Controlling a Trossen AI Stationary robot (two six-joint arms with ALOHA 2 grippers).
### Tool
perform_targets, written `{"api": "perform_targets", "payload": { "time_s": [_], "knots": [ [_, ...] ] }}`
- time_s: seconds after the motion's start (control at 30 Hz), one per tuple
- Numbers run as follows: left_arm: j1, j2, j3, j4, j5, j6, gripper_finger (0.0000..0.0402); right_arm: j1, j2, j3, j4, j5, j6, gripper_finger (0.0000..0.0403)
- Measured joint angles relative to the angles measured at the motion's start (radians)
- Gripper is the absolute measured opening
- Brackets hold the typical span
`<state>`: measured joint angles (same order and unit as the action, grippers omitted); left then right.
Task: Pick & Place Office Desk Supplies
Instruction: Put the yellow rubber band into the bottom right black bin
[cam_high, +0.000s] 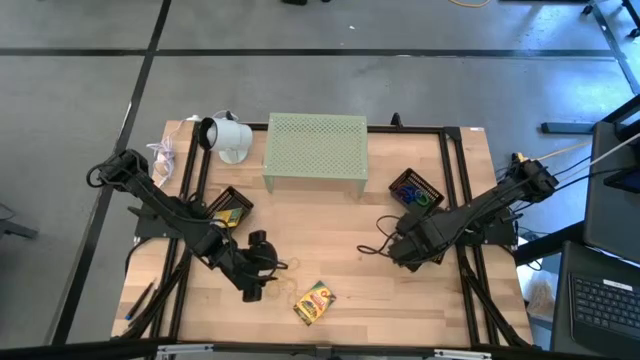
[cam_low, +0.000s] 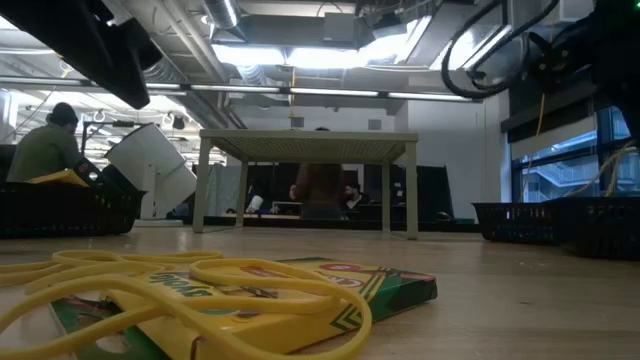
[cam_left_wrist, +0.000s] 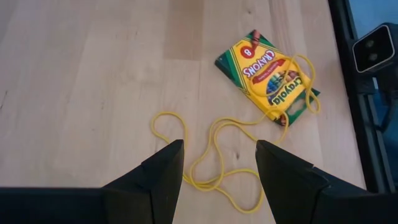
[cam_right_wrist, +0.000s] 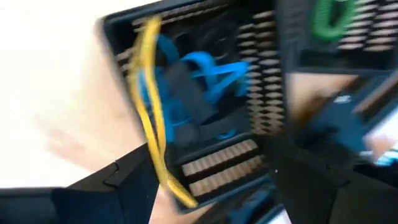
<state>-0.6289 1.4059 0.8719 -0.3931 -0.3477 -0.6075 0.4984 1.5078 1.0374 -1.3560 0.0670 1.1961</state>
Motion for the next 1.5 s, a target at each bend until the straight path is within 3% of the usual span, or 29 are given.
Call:
{"api": "perform_targets", "payload": {
  "time_s": [0.17, 0.3, 0.47, 0.63, 0.73, 0.97, 1.2, 1.5],
  "knots": [
    [0.000, 0.000, 0.000, 0.000, -0.008, 0.000, 0.0196, -0.006, 0.000, 0.000, -0.031, 0.052, 0.099, 0.0275],
    [0.000, 0.000, 0.000, 0.000, -0.008, 0.000, 0.0196, -0.003, 0.000, 0.001, 0.038, 0.069, 0.000, 0.0272],
    [0.000, 0.000, 0.000, 0.000, -0.006, -0.008, 0.0196, -0.009, 0.000, 0.001, -0.008, 0.115, 0.122, 0.0272],
    [0.000, 0.000, 0.000, 0.000, 0.032, -0.011, 0.0196, -0.005, 0.000, 0.001, 0.144, 0.007, -0.101, 0.0271],
    [0.000, 0.000, 0.000, 0.000, 0.031, -0.010, 0.0196, -0.006, 0.000, 0.001, 0.148, 0.034, -0.165, 0.0269],
    [0.000, 0.000, 0.000, 0.000, 0.029, -0.009, 0.0196, -0.034, 0.000, 0.001, 0.022, 0.101, -0.004, 0.0267],
    [0.000, 0.000, 0.000, 0.000, 0.000, -0.009, 0.0196, -0.060, 0.000, 0.001, 0.007, 0.135, 0.103, 0.0267],
    [-0.001, 0.050, 0.000, 0.011, 0.125, 0.019, 0.0196, -0.063, 0.000, 0.000, 0.013, 0.135, 0.098, 0.0267]
  ]
}}
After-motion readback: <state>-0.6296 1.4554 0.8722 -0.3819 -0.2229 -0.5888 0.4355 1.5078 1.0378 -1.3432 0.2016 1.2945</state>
